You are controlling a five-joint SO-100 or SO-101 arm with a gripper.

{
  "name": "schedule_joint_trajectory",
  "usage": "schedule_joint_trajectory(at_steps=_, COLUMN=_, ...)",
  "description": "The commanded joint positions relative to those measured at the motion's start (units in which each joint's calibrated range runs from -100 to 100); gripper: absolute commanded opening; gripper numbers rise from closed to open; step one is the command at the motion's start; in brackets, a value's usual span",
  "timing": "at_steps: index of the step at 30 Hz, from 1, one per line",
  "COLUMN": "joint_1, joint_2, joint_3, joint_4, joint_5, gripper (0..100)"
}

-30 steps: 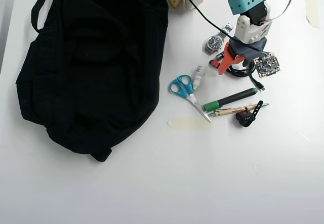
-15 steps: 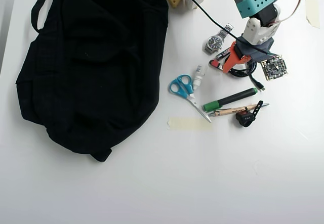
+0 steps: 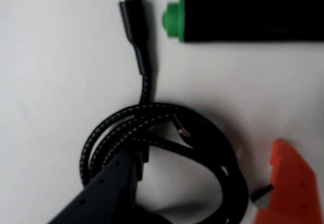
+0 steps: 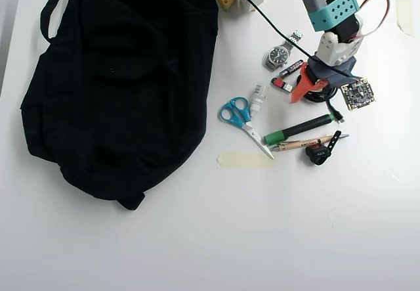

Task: Put the usbc cable into the black bag

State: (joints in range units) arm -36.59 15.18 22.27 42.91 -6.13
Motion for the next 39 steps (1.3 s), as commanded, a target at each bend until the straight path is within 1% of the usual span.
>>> schedule_joint_trajectory(at_steps=1, joint_1=-0.4, joint_2=1.8, joint_3=-1.0, joint_4=-2.0, joint_5=-0.3, gripper=31)
schedule_joint_trajectory(at_steps=5, joint_1=-0.4, joint_2=2.8, joint_3=-1.0, joint_4=-2.6, joint_5=-0.3, gripper=30)
schedule_joint_trajectory(at_steps=7, joint_1=-0.4, joint_2=2.9, joint_3=-1.0, joint_4=-2.6, joint_5=-0.3, gripper=26)
schedule_joint_trajectory(at_steps=9, joint_1=-0.3, joint_2=2.9, joint_3=-1.0, joint_4=-2.6, joint_5=-0.3, gripper=19)
schedule_joint_trajectory(at_steps=11, joint_1=-0.2, joint_2=2.9, joint_3=-1.0, joint_4=-2.6, joint_5=-0.3, gripper=10)
schedule_joint_trajectory(at_steps=12, joint_1=-0.1, joint_2=2.9, joint_3=-1.1, joint_4=-2.7, joint_5=0.0, gripper=1)
schedule_joint_trajectory(at_steps=14, joint_1=-0.4, joint_2=2.9, joint_3=-1.1, joint_4=-2.7, joint_5=-0.2, gripper=3)
schedule_joint_trajectory(at_steps=26, joint_1=0.1, joint_2=0.3, joint_3=-2.8, joint_4=-1.6, joint_5=0.1, gripper=2)
schedule_joint_trajectory(at_steps=30, joint_1=0.3, joint_2=-4.3, joint_3=-6.2, joint_4=2.7, joint_5=0.2, gripper=2)
schedule_joint_trajectory(at_steps=34, joint_1=0.3, joint_2=-10.4, joint_3=-9.6, joint_4=9.8, joint_5=0.4, gripper=2)
schedule_joint_trajectory(at_steps=37, joint_1=0.3, joint_2=-15.5, joint_3=-10.8, joint_4=13.7, joint_5=2.7, gripper=2)
schedule_joint_trajectory(at_steps=39, joint_1=0.3, joint_2=-19.7, joint_3=-10.5, joint_4=15.2, joint_5=2.9, gripper=2)
